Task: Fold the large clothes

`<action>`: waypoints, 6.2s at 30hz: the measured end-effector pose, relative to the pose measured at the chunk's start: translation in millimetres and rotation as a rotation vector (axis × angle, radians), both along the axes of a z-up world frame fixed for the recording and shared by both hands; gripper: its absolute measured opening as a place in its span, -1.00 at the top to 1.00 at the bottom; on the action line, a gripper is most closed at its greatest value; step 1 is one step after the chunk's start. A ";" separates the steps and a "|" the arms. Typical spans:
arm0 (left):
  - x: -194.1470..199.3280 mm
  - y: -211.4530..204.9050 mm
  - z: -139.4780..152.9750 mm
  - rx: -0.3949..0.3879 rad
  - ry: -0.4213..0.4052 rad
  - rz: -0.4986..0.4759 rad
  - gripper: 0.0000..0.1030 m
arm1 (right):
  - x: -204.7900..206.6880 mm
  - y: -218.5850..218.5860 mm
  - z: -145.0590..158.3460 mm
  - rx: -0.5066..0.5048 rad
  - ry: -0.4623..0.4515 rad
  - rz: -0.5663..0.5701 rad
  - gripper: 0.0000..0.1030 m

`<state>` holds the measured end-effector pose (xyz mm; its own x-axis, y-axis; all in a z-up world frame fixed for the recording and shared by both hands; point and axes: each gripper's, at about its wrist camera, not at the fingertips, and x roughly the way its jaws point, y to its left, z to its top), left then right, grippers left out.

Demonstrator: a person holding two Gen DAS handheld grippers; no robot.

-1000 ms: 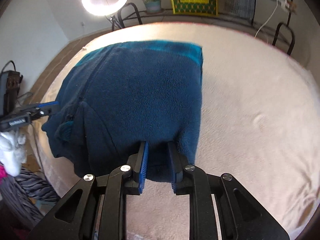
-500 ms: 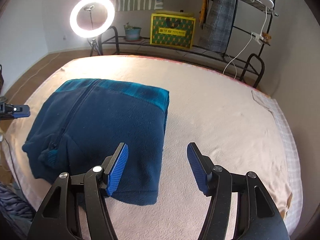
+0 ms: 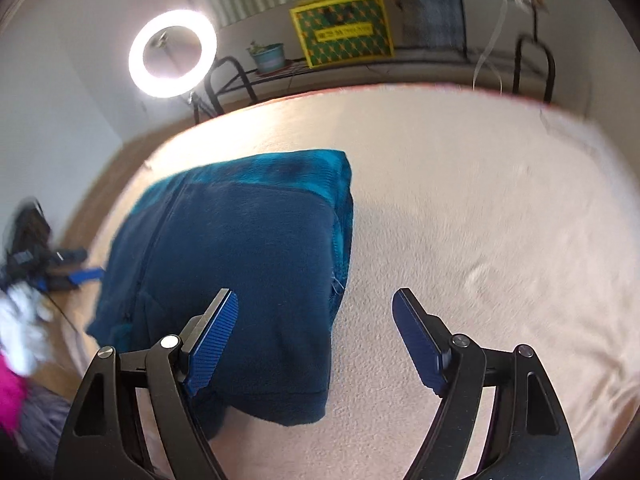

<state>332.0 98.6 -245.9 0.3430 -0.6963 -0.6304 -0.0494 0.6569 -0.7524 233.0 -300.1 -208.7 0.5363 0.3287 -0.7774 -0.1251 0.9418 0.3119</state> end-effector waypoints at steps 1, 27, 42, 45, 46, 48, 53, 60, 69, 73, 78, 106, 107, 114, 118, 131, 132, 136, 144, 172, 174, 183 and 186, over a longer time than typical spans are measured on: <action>0.6 -0.1 -3.9 -0.012 0.013 0.009 -0.39 | 3.3 -9.2 -4.8 0.064 0.020 -0.014 -0.55; 51.3 -19.3 -38.2 -0.113 0.092 -0.020 -0.39 | 43.4 -38.0 -66.1 0.503 0.213 0.069 -0.58; 45.3 -55.7 -7.1 0.138 -0.063 -0.057 0.08 | 44.6 -1.3 -56.0 0.443 0.206 0.154 0.18; 37.4 -68.4 7.2 0.230 -0.129 -0.071 0.17 | 39.3 8.6 -44.1 0.374 0.180 0.148 0.28; 34.7 -71.2 10.1 0.248 -0.143 -0.074 0.20 | 37.3 11.3 -39.4 0.343 0.167 0.150 0.29; 28.9 -78.0 17.3 0.282 -0.177 -0.081 0.23 | 33.9 15.1 -32.3 0.291 0.149 0.151 0.34; 17.5 -83.7 26.6 0.286 -0.208 -0.086 0.32 | 23.3 25.0 -10.5 0.180 0.099 0.160 0.39; 5.3 -106.8 37.4 0.330 -0.264 -0.142 0.35 | 10.3 32.4 19.0 0.024 0.017 0.167 0.41; 31.6 -96.1 -4.9 0.236 -0.108 -0.087 -0.33 | 23.4 18.7 -4.2 0.064 0.097 0.120 0.41; 40.7 -89.7 -20.1 0.175 -0.064 -0.064 -0.52 | 22.5 14.7 -5.7 0.063 0.102 0.125 0.41; 41.8 -100.9 -9.5 0.199 -0.120 -0.093 0.13 | 20.4 15.7 -4.6 0.067 0.108 0.121 0.41; -10.4 -212.1 114.7 0.477 -0.564 -0.197 0.37 | -22.0 23.6 74.9 -0.221 -0.149 0.054 0.42; -7.9 -215.3 114.4 0.470 -0.563 -0.198 0.37 | -21.5 21.8 76.8 -0.228 -0.151 0.053 0.42; 4.4 -243.4 117.9 0.456 -0.576 -0.216 0.37 | -18.9 5.2 91.7 -0.277 -0.173 0.040 0.42; 12.4 -265.7 123.8 0.447 -0.591 -0.235 0.38 | -15.7 -10.6 97.6 -0.298 -0.179 0.021 0.42; 41.3 -347.4 125.0 0.429 -0.625 -0.284 0.37 | -16.4 -63.2 112.4 -0.380 -0.213 -0.043 0.43; 44.3 -352.7 123.3 0.427 -0.624 -0.285 0.38 | -14.7 -67.1 113.0 -0.386 -0.215 -0.045 0.43; 59.5 -376.7 118.3 0.423 -0.624 -0.295 0.38 | -5.8 -84.3 114.7 -0.407 -0.219 -0.054 0.43; 112.0 -427.7 112.0 0.410 -0.623 -0.306 0.37 | 32.5 -125.8 112.9 -0.420 -0.219 -0.066 0.43; 286.1 -546.2 26.8 0.363 -0.500 -0.299 0.31 | 194.3 -271.0 40.0 -0.499 -0.160 -0.124 0.42; 293.8 -541.1 20.7 0.406 -0.467 -0.295 0.17 | 202.7 -285.2 30.1 -0.501 -0.111 -0.162 0.31; 284.6 -520.0 26.0 0.501 -0.510 -0.270 -0.21 | 195.8 -326.5 25.2 -0.477 -0.025 -0.372 -0.19; 273.0 -517.4 35.7 0.532 -0.539 -0.260 -0.21 | 184.5 -324.4 34.5 -0.521 -0.022 -0.403 -0.19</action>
